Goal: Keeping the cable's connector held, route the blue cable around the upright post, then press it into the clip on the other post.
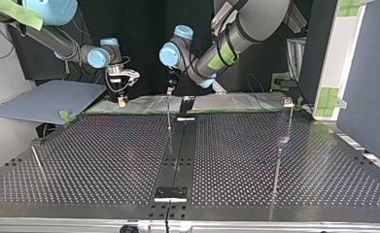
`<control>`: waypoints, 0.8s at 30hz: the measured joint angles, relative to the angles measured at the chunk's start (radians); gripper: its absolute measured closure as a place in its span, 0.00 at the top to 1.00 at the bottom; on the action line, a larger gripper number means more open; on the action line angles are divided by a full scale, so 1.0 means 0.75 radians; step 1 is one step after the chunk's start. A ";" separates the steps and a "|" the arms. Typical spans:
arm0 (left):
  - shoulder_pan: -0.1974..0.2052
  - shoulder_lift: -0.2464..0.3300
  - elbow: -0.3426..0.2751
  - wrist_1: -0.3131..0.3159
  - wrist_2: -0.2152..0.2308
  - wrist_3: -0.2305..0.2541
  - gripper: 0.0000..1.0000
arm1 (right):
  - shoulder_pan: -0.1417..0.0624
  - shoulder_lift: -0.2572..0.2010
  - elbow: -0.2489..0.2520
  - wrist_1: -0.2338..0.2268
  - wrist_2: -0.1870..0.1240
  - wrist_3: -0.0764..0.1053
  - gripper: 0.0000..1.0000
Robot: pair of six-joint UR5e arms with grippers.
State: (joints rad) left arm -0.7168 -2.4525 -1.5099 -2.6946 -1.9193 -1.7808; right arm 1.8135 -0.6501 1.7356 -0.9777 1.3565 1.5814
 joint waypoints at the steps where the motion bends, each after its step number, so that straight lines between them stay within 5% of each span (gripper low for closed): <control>1: -0.012 0.000 -0.001 0.000 -0.012 -0.001 1.00 | 0.000 -0.013 0.008 0.005 -0.001 -0.014 0.00; 7: -0.064 0.011 -0.042 0.012 -0.050 -0.007 1.00 | 0.010 -0.089 0.033 0.021 -0.010 -0.048 0.00; 16: -0.056 0.088 -0.147 0.085 -0.031 -0.056 1.00 | 0.032 -0.147 0.048 0.023 -0.067 -0.059 0.00; 24: -0.052 0.099 -0.183 0.082 -0.057 -0.086 1.00 | 0.037 -0.199 0.142 -0.023 -0.067 -0.056 0.00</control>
State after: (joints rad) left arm -0.7557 -2.3781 -1.6472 -2.6331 -1.9623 -1.8454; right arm 1.8412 -0.7992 1.8418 -0.9949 1.3065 1.5394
